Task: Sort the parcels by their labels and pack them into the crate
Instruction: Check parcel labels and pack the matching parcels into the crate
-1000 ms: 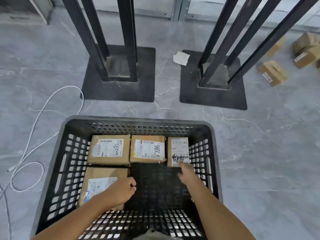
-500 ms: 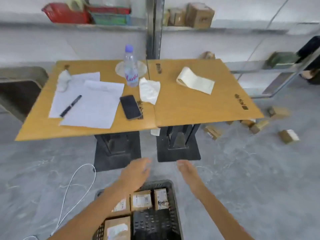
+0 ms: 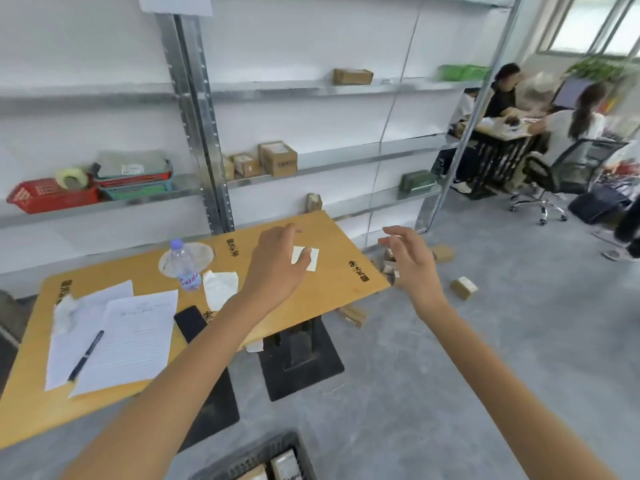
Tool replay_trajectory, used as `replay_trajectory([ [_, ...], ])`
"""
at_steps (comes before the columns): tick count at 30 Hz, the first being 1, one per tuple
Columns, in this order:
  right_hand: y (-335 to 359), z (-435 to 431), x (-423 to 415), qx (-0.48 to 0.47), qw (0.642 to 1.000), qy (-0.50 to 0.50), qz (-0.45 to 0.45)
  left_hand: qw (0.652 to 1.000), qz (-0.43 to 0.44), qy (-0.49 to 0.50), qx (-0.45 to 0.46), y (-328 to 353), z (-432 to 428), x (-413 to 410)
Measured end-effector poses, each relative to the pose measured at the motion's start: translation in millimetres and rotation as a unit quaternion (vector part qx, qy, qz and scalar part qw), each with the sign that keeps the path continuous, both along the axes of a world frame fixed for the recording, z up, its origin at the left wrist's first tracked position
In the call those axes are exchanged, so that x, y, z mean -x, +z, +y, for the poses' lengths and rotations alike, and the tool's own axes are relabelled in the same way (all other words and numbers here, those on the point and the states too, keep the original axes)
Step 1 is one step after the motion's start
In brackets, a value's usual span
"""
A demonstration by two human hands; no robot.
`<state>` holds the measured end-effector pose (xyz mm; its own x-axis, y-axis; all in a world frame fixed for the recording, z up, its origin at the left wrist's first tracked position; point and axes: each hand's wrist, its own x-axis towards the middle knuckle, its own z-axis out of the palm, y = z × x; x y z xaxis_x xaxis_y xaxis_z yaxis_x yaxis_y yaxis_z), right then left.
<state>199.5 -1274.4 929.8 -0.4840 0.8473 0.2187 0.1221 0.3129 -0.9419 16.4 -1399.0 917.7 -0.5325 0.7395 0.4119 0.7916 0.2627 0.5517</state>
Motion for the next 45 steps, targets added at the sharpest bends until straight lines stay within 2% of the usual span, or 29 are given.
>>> replay_trajectory([
  [9,-32.7,154.4,-170.4,0.015,0.99,-0.12,0.07,0.996,-0.065,-0.052,0.03,-31.1,145.4,-122.8],
  [14,-45.2,255.5,-248.8,0.044,0.988,-0.141,0.044,0.991,-0.105,-0.062,0.046,-46.1,244.3,-185.6],
  [19,-54.5,326.8,-288.5,0.08,0.984,-0.157,0.027,0.99,-0.124,-0.061,0.041,-59.3,320.7,-221.2],
  [26,-72.5,409.0,-274.6,0.137,0.975,-0.169,0.033,0.988,-0.12,-0.058,0.077,-79.9,404.7,-209.7],
  [39,-96.7,606.4,-163.3,0.191,0.968,-0.163,-0.009,0.978,-0.173,-0.036,0.112,-126.4,594.7,-88.6],
  [45,-105.1,685.7,-131.5,0.218,0.959,-0.184,-0.011,0.97,-0.201,-0.054,0.124,-130.1,684.7,-69.9],
])
